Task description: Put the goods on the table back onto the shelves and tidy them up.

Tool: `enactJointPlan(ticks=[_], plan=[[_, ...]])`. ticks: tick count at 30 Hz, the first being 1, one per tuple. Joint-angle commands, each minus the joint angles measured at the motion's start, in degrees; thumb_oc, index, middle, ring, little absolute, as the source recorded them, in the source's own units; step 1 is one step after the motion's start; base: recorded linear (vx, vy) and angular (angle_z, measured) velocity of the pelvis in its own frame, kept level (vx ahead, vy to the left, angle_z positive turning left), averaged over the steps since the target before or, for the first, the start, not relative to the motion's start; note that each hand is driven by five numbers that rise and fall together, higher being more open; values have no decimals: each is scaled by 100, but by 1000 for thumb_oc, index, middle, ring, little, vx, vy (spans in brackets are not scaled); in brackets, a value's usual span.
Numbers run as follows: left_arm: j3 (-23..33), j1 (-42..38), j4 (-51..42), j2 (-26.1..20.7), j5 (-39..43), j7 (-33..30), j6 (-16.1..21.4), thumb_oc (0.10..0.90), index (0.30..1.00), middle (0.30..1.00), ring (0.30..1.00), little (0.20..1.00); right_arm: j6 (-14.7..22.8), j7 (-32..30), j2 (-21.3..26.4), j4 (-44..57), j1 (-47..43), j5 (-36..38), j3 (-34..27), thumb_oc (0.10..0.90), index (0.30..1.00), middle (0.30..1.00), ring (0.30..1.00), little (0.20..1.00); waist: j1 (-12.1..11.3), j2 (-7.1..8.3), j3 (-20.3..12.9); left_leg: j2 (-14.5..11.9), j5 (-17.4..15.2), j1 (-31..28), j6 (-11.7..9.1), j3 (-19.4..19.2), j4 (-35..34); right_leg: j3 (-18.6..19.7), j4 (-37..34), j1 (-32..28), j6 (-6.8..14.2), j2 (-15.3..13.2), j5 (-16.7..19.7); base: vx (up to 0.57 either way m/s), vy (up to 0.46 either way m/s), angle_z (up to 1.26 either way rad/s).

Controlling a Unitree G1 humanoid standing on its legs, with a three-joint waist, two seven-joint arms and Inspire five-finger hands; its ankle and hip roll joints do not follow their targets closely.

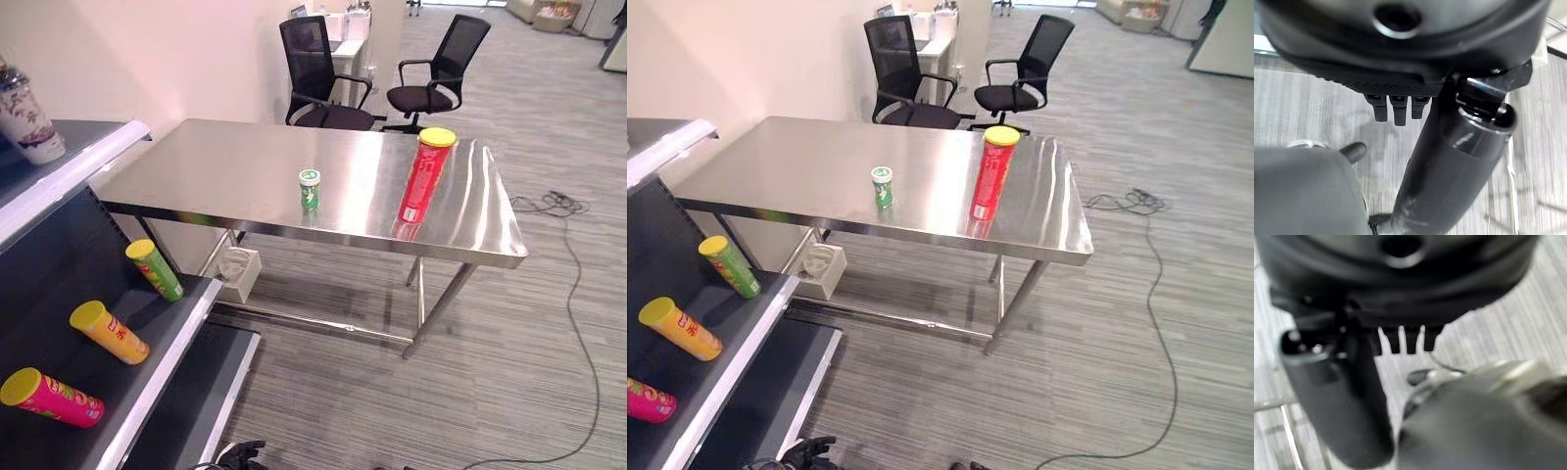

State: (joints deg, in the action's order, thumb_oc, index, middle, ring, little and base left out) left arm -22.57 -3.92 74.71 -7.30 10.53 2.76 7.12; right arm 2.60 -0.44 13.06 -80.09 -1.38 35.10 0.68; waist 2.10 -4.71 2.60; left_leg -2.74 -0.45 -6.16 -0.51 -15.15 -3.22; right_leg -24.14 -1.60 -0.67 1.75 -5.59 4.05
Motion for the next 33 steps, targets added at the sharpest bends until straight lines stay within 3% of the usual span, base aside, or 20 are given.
enactJointPlan(ticks=[1, 4, 5, 6, 7, 8, 10, 11, 13, 16, 19, 20, 23, 29, 31, 32, 33], plan=[[-80, -264, 166, 158, -212, -14, 131, 800, 900, 900, 900, 900, 185, -100, 120, -223, -261, 171, 79, 800, 900, 900, 900, 900, -61, 181, 109, -403, -271, -154, -399, -203, 7, 323, -272, -335, 351, -1, -430, 105, -173, -10], [354, -207, 309, 86, 166, -70, 122, 800, 900, 900, 900, 900, 209, -38, 94, -169, -243, 69, 235, 800, 900, 900, 900, 900, -166, 276, 153, -570, -324, -22, -534, -243, 679, 453, -331, -426, 238, 114, -519, 55, -176, -26], [531, -193, 347, 37, 342, -100, 129, 800, 900, 900, 900, 900, 218, -39, 61, -167, -244, 28, 291, 800, 900, 900, 900, 900, -218, 314, 204, -670, -260, 131, -594, -192, 1104, 510, -340, -444, 169, 182, -560, -47, -203, -31], [645, -206, 367, 10, 433, -146, 135, 800, 900, 900, 900, 900, 217, -31, 34, -163, -236, 21, 317, 800, 900, 900, 900, 900, -283, 395, 272, -695, 22, 380, -568, -120, 1487, 510, -340, -425, 73, 178, -528, -37, -178, -31], [739, -203, 378, -17, 563, -193, 137, 800, 900, 900, 900, 900, 198, -21, 24, -173, -230, 31, 340, 800, 900, 900, 900, 900, -388, 446, 328, -536, 74, 607, -489, 244, 1784, 598, -340, -422, 28, 194, -577, -51, -99, -26], [739, -204, 378, -19, 564, -193, 137, 800, 900, 900, 900, 900, 198, -21, 23, -173, -231, 31, 340, 800, 900, 900, 900, 900, -381, 444, 324, -542, 62, 626, -489, 254, 1809, 590, -340, -419, 27, 198, -579, 36, -83, -30], [857, -234, 399, -27, 767, -207, 170, 800, 900, 900, 900, 900, 185, -24, 25, -245, -200, 23, 332, 800, 900, 900, 900, 900, -512, 546, 366, 34, -197, 1134, -323, 902, 1828, 716, -340, -413, 48, 176, -666, 83, -71, -49], [948, -207, 428, -40, 833, -202, 174, 800, 900, 900, 900, 900, 182, -7, 21, -267, -131, -8, 329, 800, 900, 900, 900, 900, -562, 537, 370, 310, -273, 1280, -222, 1090, 1381, 817, -340, -423, 101, 208, -665, 150, -25, -45], [941, -112, 496, -54, 741, -190, 188, 800, 900, 900, 900, 900, 194, 2, 47, -261, -140, -100, 371, 800, 900, 900, 900, 900, -681, 490, 399, 540, 100, 1580, -166, 1269, 1007, 1027, -340, -489, 99, 340, -711, 189, -5, -24], [981, 14, 602, -66, 655, -152, 173, 800, 900, 900, 900, 900, 228, 9, 14, -235, -166, -132, 434, 800, 900, 900, 900, 900, -893, 410, 482, 714, 643, 2024, -261, 1548, 462, 1368, -340, -661, 22, 622, -828, 173, -46, -43], [1036, 77, 671, -66, 682, -143, 156, 800, 900, 900, 900, 900, 231, 5, -12, -208, -177, -106, 456, 800, 900, 900, 900, 900, -1008, 387, 555, 713, 839, 2141, -313, 1472, 198, 1554, -340, -830, -47, 745, -945, 210, -26, -102], [1120, 151, 721, -66, 704, -134, 121, 800, 900, 900, 900, 900, 234, -13, -31, -173, -166, -87, 450, 800, 900, 900, 900, 900, -1059, 370, 556, 648, 950, 2221, -281, 1195, 95, 1676, -340, -1005, -115, 863, -1063, 333, 3, -95], [1194, 246, 771, -106, 590, -135, 67, 800, 900, 900, 900, 900, 215, 9, -87, -178, -172, -108, 470, 800, 900, 900, 900, 900, -1114, 384, 420, 563, 1088, 2023, -111, 1002, -8, 1848, -340, -1279, -150, 995, -1190, 344, 30, -55], [1189, 219, 825, -189, 372, -121, 17, 800, 900, 900, 900, 900, 135, 89, -200, -279, -186, -149, 453, 800, 900, 900, 900, 900, -1160, 685, 171, 593, 917, 1796, 69, 793, 233, 1907, 16, -1444, -77, 825, -1412, 266, 61, -29], [1228, 190, 823, -225, 409, -83, 0, 800, 900, 900, 900, 900, 111, 140, -236, -352, -261, -381, 494, 800, 900, 900, 900, 900, -1269, 823, 70, 619, 688, 1615, 194, 627, 290, 1747, 647, -1318, 129, 715, -1397, 372, 134, -39], [1261, 182, 852, -241, 422, -87, -4, 800, 900, 900, 900, 900, 93, 200, -276, -330, -302, -512, 560, 800, 900, 900, 900, 900, -1294, 828, 70, 614, 541, 1394, 271, 558, 232, 1514, 1366, -1035, 450, 619, -1181, 284, 119, -42], [1262, 181, 852, -241, 422, -87, -4, 800, 900, 900, 900, 900, 93, 200, -276, -330, -303, -513, 561, 800, 900, 900, 900, 900, -1295, 830, 70, 618, 541, 1395, 275, 555, 231, 1517, 1387, -1024, 455, 613, -1192, 177, 104, -22]])
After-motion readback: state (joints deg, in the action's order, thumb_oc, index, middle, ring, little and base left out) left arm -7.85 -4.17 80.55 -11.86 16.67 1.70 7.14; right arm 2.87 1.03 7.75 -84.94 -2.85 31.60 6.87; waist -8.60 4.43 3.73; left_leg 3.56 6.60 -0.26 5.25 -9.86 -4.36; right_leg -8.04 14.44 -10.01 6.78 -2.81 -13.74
